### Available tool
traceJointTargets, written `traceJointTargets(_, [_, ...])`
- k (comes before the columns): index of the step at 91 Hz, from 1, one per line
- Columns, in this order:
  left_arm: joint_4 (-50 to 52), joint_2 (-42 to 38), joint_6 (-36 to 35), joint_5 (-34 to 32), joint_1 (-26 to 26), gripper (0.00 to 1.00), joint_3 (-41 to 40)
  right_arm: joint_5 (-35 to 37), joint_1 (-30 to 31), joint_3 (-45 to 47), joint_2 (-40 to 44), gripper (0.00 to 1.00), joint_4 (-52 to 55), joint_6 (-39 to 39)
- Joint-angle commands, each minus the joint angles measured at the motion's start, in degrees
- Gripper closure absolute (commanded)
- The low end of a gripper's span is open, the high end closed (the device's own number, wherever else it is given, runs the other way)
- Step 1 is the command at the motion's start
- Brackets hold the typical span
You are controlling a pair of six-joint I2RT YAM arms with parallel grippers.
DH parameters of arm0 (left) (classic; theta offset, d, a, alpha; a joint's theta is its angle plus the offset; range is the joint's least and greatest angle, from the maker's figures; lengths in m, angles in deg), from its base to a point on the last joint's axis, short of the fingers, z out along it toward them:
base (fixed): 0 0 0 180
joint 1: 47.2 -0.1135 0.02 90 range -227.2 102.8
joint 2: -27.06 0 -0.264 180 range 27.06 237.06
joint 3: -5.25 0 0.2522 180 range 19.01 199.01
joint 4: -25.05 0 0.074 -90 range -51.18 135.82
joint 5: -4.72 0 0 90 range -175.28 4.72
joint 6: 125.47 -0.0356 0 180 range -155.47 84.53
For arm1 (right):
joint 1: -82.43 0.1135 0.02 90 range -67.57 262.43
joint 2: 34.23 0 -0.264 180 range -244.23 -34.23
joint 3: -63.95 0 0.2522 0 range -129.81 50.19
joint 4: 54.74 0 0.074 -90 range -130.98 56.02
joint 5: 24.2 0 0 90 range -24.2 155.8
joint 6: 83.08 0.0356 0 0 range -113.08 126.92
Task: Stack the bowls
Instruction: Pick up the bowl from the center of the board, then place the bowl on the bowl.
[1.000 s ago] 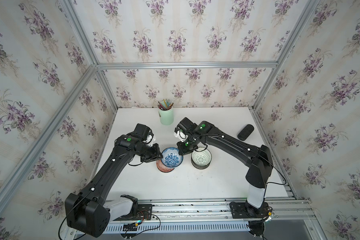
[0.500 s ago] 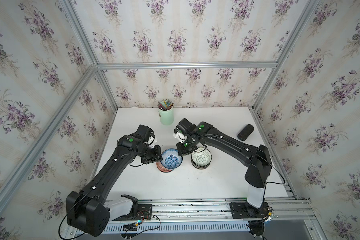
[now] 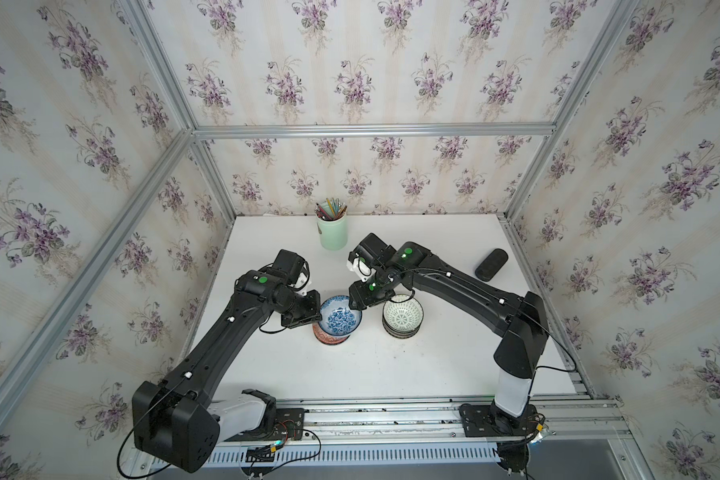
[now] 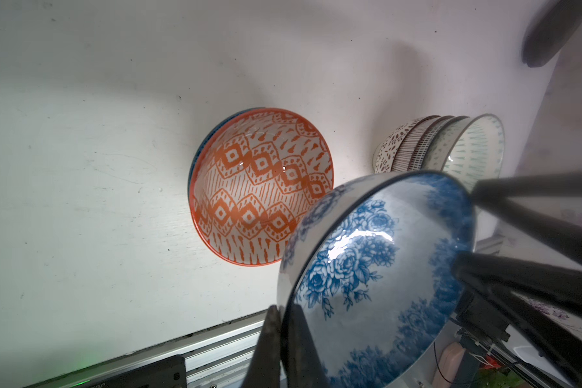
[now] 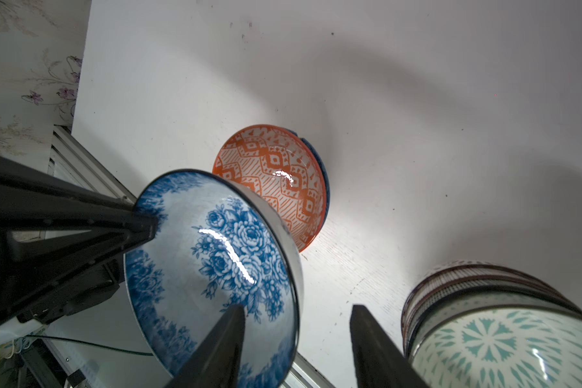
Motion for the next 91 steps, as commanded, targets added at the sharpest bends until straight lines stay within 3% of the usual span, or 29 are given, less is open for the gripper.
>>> traceJointTargets(1, [-0.4, 0.2, -0.4, -1.5, -0.1, 1.0, -0.3, 3.6, -1.2, -0.8, 1.8, 0.42, -1.0, -0.2])
traceJointTargets(18, [-1.3, 1.6, -0.4, -5.0, -0.6, 1.0, -1.6, 5.0, -3.4, 1.9, 6.8, 0.41, -4.3, 0.0])
traceJointTargets(51, [-6.7, 3.7, 0.0, -4.2, -2.3, 1.0, -5.5, 3.6, -4.5, 9.2, 9.8, 0.42, -7.1, 0.6])
traceJointTargets(91, [-11.6, 3.5, 1.0, -4.3, -3.8, 1.0, -10.1, 3.3, -4.5, 11.4, 10.7, 0.43, -7.9, 0.3])
